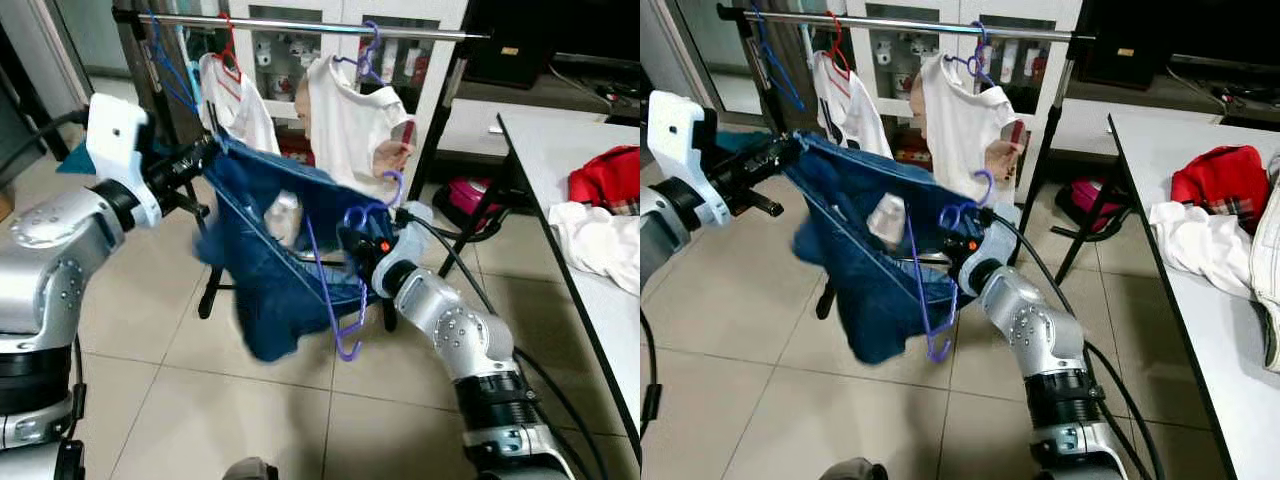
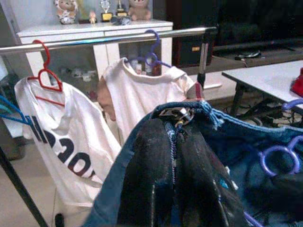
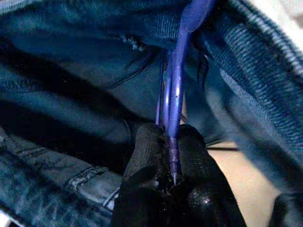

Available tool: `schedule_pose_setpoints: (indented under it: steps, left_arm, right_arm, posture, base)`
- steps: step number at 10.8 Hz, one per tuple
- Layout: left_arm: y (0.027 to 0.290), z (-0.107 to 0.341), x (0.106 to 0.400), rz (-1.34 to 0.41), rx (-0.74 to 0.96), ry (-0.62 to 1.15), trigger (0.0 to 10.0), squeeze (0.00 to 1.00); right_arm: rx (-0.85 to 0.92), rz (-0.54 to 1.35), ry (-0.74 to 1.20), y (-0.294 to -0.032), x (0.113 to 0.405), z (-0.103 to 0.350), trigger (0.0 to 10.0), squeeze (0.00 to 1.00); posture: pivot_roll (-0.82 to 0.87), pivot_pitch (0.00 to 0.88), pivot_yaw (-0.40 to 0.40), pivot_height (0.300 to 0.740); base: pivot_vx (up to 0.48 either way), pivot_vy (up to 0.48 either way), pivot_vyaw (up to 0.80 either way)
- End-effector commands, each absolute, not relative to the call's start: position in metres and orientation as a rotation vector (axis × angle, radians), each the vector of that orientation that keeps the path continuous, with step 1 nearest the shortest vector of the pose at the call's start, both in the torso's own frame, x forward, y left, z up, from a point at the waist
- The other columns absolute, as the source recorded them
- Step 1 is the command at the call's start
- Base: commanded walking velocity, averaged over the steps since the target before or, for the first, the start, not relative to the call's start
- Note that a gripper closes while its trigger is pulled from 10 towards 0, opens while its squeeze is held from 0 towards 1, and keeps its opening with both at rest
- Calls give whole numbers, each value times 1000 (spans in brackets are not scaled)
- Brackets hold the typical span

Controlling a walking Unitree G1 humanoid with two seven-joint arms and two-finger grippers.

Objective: Hang hanger

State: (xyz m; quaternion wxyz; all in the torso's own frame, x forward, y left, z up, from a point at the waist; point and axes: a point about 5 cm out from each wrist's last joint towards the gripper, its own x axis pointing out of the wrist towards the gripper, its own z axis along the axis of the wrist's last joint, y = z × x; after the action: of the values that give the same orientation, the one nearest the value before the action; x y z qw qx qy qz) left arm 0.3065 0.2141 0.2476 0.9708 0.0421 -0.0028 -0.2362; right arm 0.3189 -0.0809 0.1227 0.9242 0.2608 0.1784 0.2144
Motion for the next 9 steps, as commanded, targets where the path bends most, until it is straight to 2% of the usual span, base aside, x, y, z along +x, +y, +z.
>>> schedule_pose_setpoints:
  steps: [1,4,5,6,7,9]
  left_arm:
    - [224,263,302,-453,102,-74,0,0]
    - [248,245,293,-327,109,-21,0,0]
    - [257,229,290,-282,119,37,0,0]
    - [279,185,281,-162,115,185,0,0]
    - [282,157,273,-140,116,281,0,0]
    - [254,131,265,-236,73,339,0,0]
  right_arm:
    - [476,368,397,-95,319,114,10000,0]
    - [476,282,364,-122,326,124,10000,0]
    - [482,279,334,-128,328,135,10000,0]
    - [492,261,273,-139,332,155,10000,0]
    - [535,257,231,-143,334,170,10000,0]
    - [640,282,205,-133,337,187,10000,0]
  posture:
    - [-49,0,17,740]
    - [-52,0,24,740]
    - [-55,0,23,740]
    - [-65,0,18,740]
    - [-67,0,18,740]
    - [-79,0,9,740]
  base:
    - [0,0,0]
    - [0,0,0]
    - [0,0,0]
    - [0,0,0]
    - [0,0,0]
    - [0,0,0]
